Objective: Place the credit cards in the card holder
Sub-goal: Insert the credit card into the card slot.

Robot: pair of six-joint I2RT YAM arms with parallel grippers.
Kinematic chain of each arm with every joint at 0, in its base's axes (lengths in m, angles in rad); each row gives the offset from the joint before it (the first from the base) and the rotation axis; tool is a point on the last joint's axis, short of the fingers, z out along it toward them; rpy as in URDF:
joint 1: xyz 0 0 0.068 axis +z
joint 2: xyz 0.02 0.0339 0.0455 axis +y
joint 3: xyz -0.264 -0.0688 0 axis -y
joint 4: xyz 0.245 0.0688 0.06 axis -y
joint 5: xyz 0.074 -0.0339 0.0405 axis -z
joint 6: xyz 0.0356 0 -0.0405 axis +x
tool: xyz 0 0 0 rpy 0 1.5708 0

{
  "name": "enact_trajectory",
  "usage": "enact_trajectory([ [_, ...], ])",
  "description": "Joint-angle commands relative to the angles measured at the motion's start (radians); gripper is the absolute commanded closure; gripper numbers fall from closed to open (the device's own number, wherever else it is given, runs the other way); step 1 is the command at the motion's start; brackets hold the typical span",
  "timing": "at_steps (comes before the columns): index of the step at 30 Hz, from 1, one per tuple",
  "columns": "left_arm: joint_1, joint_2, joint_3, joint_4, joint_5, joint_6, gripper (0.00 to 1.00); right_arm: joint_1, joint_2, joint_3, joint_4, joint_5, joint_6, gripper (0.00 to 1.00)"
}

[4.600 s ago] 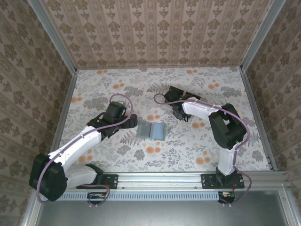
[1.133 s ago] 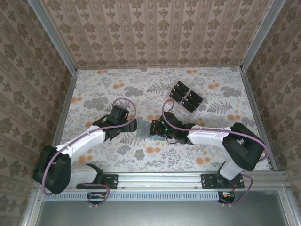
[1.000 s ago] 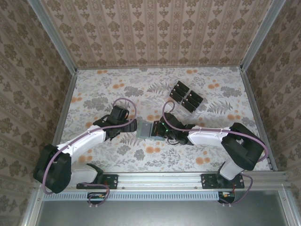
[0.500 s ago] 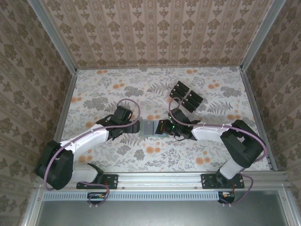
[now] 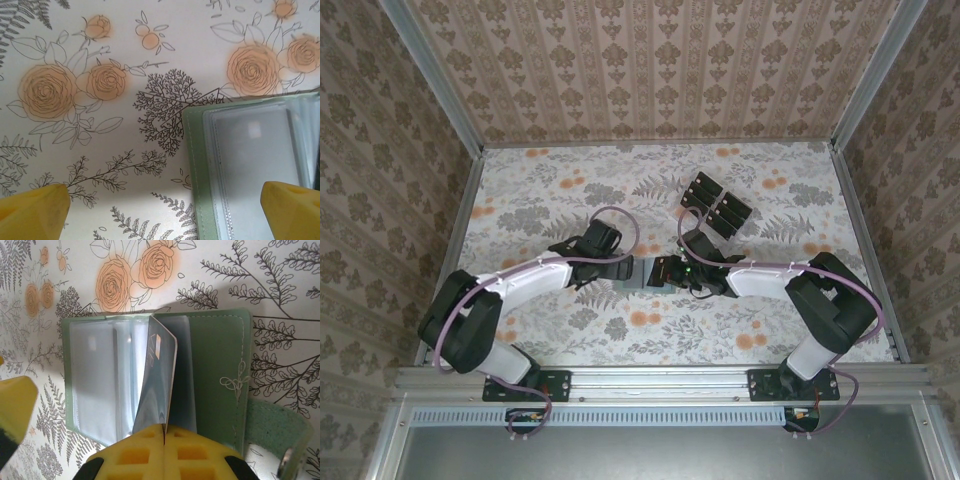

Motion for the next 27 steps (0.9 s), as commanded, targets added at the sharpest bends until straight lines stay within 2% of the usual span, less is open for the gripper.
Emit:
enact_trajectory([
  [1,-0.01,0.017,0.015,0.003,-0.03,0.025,0.0,0.004,-0.016,-0.035,-0.029,-0.012,0.002,1.0],
  [14,-0.019,0.074,0.004,-0.005,-0.07,0.024,0.0,0.004,-0.167,-0.022,-0.024,-0.041,-0.027,1.0],
  [27,-0.083,0.025,0.009,-0.009,-0.073,-0.046,0.0,0.0,-0.174,-0.011,-0.036,-0.061,-0.106,1.0],
])
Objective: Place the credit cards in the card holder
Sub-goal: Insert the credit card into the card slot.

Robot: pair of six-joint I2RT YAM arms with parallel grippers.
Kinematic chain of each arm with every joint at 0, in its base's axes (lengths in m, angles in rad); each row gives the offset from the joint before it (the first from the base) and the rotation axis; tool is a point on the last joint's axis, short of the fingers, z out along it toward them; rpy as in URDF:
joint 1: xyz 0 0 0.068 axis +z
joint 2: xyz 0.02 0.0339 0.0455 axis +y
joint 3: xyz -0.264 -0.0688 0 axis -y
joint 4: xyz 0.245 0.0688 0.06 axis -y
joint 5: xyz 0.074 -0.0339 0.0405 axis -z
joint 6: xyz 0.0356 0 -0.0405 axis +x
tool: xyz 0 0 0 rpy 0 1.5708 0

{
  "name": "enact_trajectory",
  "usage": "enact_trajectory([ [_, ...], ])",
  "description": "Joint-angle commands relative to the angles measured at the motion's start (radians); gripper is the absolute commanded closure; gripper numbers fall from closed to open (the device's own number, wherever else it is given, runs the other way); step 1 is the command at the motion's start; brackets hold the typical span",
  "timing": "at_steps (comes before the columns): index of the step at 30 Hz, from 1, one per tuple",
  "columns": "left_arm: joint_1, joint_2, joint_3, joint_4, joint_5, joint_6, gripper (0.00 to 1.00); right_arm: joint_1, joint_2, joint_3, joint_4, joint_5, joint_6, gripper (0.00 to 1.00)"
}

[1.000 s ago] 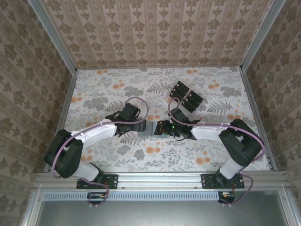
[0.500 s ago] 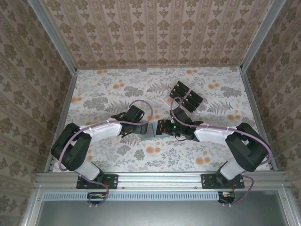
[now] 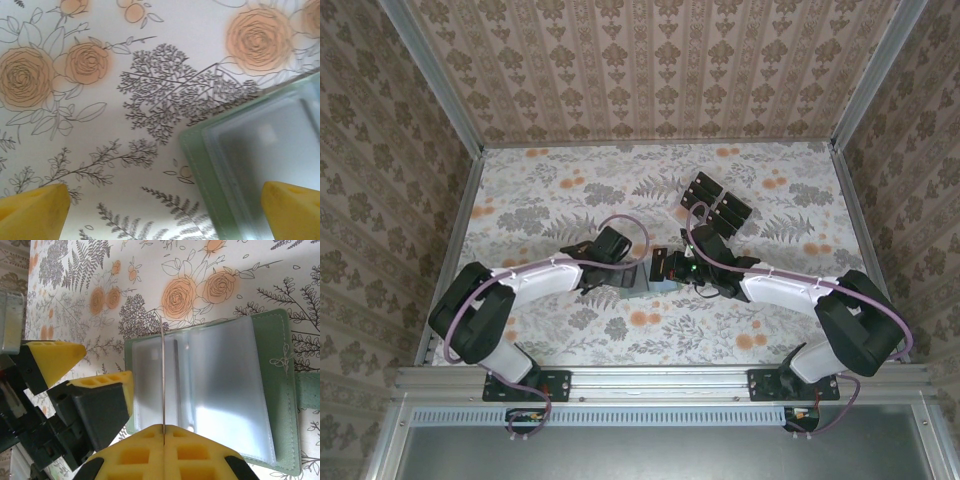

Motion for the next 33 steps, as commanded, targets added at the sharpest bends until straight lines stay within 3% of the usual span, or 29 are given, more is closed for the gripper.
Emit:
enact_trajectory([
  [1,-0.025,-0.027,0.005,-0.008,-0.015,-0.048,0.0,-0.002,-0.005,0.016,-0.028,-0.036,-0.049,1.0],
  [15,-0.038,-0.006,-0.076,-0.005,-0.038,-0.089,0.0,-0.026,0.023,0.019,-0.019,-0.079,-0.076,1.0],
  [33,0.063,-0.046,-0.102,-0.023,-0.032,-0.031,0.0,-0.026,0.099,-0.025,0.201,-0.105,-0.01,1.0],
])
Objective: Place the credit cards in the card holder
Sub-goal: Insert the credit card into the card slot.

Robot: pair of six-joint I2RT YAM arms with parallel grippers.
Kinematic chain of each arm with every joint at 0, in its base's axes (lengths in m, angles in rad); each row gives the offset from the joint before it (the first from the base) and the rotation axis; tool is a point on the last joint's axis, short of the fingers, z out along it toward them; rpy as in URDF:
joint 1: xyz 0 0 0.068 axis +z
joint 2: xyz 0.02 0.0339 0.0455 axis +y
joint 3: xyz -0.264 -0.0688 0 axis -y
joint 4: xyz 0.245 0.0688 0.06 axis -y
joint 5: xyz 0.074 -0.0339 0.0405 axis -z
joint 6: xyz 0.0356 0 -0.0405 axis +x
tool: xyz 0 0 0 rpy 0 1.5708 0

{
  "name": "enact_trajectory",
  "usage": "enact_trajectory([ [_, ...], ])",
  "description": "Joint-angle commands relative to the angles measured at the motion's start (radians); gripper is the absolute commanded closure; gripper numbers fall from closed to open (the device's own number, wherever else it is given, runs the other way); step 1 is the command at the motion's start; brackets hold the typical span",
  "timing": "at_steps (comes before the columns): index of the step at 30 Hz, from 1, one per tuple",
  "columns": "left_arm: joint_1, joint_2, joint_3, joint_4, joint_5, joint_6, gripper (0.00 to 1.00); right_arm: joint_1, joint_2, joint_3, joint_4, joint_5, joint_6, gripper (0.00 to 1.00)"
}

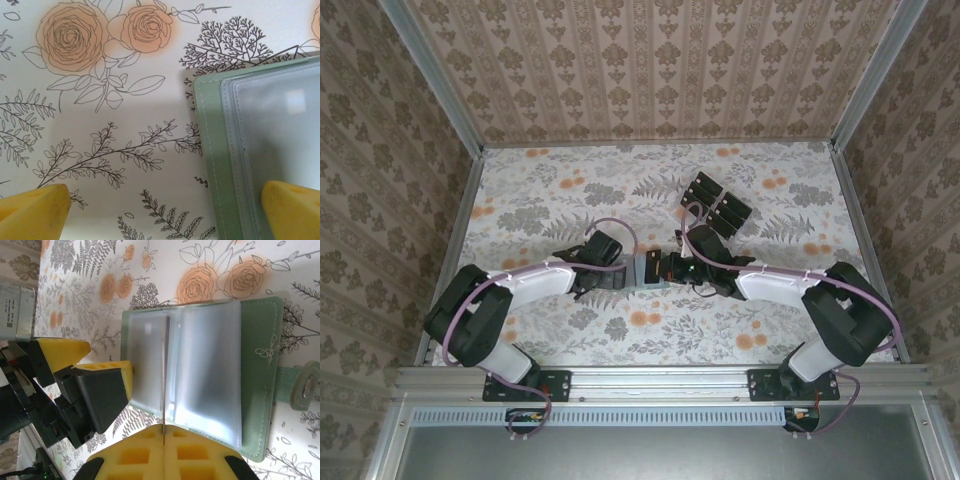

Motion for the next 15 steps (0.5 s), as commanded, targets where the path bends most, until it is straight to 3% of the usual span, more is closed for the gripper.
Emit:
enact_trajectory([
  [1,0.0,-0.026,-0.027,-0.041,-0.005,0.017,0.0,-0.005,0.032,-0.02,0.116,-0.012,0.027,1.0],
  [15,-0.011,-0.044,-0.049,-0.046,0.001,-0.007,0.0,-0.005,0.138,-0.068,0.363,-0.01,0.076,1.0],
])
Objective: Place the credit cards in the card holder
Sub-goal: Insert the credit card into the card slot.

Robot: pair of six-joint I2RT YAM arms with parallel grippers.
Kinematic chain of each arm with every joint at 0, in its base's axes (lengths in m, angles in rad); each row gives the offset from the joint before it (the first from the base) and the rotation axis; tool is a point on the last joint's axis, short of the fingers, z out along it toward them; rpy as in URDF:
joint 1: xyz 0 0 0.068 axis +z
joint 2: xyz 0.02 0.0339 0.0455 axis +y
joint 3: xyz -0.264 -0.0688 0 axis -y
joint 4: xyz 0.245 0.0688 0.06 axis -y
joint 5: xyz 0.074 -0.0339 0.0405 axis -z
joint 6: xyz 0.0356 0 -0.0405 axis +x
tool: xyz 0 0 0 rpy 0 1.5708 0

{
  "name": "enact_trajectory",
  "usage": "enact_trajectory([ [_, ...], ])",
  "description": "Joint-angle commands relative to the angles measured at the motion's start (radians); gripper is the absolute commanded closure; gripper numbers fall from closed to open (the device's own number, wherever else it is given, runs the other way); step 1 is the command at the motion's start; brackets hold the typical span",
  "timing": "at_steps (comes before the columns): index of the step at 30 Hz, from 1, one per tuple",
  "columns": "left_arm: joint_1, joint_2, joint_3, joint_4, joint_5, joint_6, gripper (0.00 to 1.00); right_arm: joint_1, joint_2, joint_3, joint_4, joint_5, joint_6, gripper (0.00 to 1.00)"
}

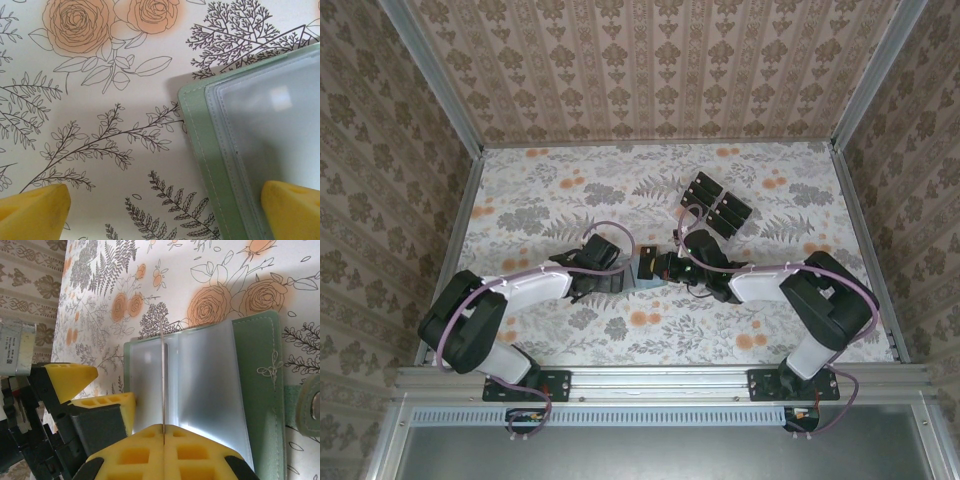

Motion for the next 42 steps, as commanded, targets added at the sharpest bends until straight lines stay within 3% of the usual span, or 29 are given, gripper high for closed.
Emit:
enact_trajectory([
  [1,-0.006,-0.003,-0.013,-0.039,-0.003,-0.007,0.0,-0.005,0.029,-0.016,0.088,-0.007,0.015,1.0],
  [25,-0.005,0.002,-0.016,-0.038,-0.011,-0.003,0.0,-0.014,0.165,-0.044,0.26,-0.089,0.049,1.0],
  [42,-0.012,-0.108,-0.006,-0.076,0.022,-0.005,0.0,-0.03,0.087,-0.075,0.259,-0.078,0.056,1.0],
])
